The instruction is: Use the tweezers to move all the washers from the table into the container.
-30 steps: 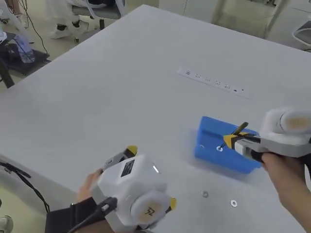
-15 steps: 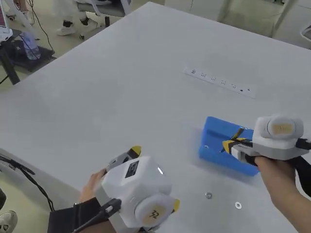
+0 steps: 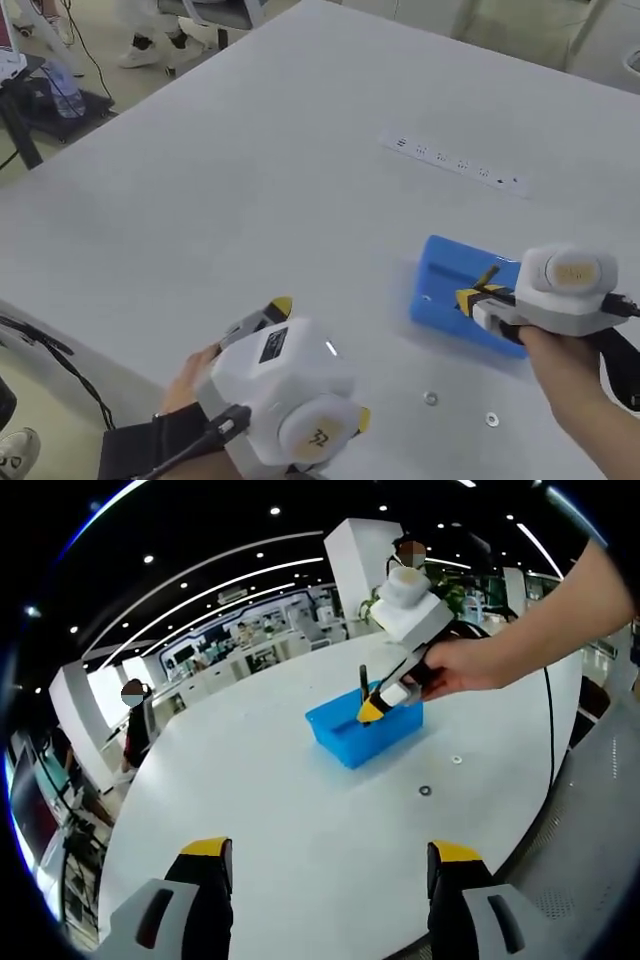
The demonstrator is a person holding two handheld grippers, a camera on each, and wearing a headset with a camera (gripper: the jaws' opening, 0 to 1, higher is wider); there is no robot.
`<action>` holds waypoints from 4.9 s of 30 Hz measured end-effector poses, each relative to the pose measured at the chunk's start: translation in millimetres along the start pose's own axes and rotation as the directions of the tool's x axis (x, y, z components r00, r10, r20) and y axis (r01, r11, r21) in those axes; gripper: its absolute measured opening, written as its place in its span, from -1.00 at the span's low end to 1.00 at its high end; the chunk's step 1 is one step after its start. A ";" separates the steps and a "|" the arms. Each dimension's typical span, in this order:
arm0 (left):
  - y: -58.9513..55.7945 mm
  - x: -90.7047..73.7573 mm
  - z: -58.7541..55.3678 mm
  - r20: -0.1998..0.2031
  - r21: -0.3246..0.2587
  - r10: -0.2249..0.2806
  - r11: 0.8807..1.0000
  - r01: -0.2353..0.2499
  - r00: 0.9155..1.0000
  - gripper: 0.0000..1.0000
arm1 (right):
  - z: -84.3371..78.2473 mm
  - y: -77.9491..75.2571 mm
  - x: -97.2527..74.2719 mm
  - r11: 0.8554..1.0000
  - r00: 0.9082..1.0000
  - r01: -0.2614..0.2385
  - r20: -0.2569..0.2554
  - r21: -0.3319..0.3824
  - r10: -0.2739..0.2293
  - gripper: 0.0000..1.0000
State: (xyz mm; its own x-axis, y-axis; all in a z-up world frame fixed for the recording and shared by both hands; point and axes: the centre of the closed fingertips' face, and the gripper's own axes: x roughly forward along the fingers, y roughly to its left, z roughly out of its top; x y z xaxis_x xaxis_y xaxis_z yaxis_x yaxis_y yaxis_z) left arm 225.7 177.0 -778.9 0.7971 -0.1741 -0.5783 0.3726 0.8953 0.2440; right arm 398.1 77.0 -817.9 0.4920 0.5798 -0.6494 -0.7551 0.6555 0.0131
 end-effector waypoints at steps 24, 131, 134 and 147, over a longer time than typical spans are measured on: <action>-0.9 -0.3 2.7 0.011 -0.002 -0.001 1.000 0.001 1.000 0.64 | 44.2 16.3 -62.0 0.999 0.991 -0.053 0.125 0.013 0.051 -0.89; -2.0 -1.0 9.9 0.057 -0.065 -0.010 0.998 0.014 0.998 0.69 | 35.9 -0.6 -68.0 0.999 0.995 -0.005 0.095 -0.032 0.008 -0.91; -1.8 -0.5 8.6 0.050 -0.060 -0.009 0.998 0.012 0.999 0.68 | 29.1 -10.1 -56.3 1.000 0.997 0.019 0.074 -0.022 -0.018 -0.91; -2.8 1.0 5.7 0.033 -0.053 -0.015 0.998 0.017 0.999 0.67 | 3.4 -23.7 -15.8 0.999 0.999 0.036 -0.009 0.010 -0.036 -0.91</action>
State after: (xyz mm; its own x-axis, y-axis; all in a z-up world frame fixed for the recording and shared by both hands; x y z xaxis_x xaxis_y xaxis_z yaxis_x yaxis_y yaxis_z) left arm 228.1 172.0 -775.8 0.8064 -0.2009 -0.5562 0.3600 0.9129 0.1923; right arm 409.7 53.9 -805.3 0.5147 0.5514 -0.6566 -0.7326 0.6807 -0.0026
